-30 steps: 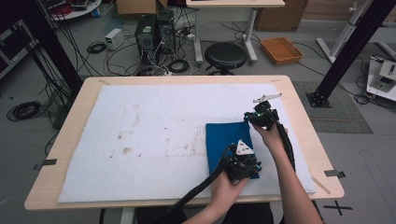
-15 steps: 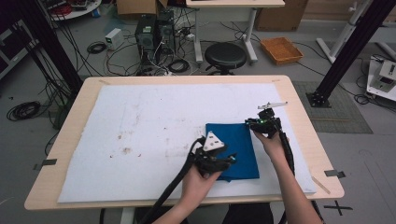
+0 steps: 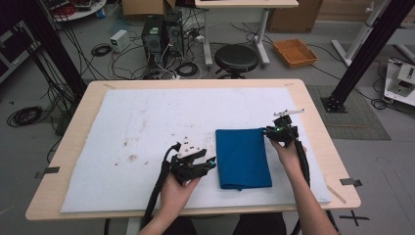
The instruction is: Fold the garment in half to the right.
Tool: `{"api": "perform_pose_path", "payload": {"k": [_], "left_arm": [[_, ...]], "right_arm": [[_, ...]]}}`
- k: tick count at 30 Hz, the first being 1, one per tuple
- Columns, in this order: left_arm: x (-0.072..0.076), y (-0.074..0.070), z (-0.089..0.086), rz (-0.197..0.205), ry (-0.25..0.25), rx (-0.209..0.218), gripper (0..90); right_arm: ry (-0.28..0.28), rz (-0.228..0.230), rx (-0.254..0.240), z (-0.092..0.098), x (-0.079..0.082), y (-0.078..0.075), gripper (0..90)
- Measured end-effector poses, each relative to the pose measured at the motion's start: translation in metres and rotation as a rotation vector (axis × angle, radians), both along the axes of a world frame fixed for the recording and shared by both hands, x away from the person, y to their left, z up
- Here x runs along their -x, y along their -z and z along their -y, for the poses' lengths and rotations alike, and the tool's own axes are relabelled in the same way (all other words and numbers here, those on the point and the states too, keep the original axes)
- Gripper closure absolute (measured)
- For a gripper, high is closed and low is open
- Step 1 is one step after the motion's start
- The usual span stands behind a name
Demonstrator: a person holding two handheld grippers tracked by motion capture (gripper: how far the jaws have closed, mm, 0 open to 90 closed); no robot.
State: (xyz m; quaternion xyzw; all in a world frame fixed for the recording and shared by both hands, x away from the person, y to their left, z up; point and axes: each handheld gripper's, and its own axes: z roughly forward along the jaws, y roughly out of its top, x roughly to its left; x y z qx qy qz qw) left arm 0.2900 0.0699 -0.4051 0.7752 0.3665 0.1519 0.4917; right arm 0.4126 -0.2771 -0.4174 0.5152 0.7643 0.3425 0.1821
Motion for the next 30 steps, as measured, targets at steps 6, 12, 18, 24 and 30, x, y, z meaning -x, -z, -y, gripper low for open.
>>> {"api": "perform_pose_path", "payload": {"k": [6,12,18,24,30], "left_arm": [[0.004,-0.002,-0.036,0.04,-0.039,0.002,53.0],[0.007,-0.002,-0.068,0.055,-0.095,0.005,50.7],[0.011,0.001,-0.084,0.056,-0.123,-0.002,50.3],[0.015,0.003,-0.088,0.055,-0.123,-0.006,49.7],[0.015,0.003,-0.088,0.052,-0.115,-0.003,49.7]], "right_arm": [[-0.049,0.045,-0.108,0.015,0.043,-0.011,66.5],[-0.112,0.041,-0.166,0.025,0.104,-0.002,66.9],[-0.149,0.018,-0.187,0.021,0.144,0.015,67.4],[-0.154,-0.019,-0.156,0.018,0.151,0.028,81.9],[-0.145,0.001,-0.146,0.022,0.154,0.025,80.4]]}}
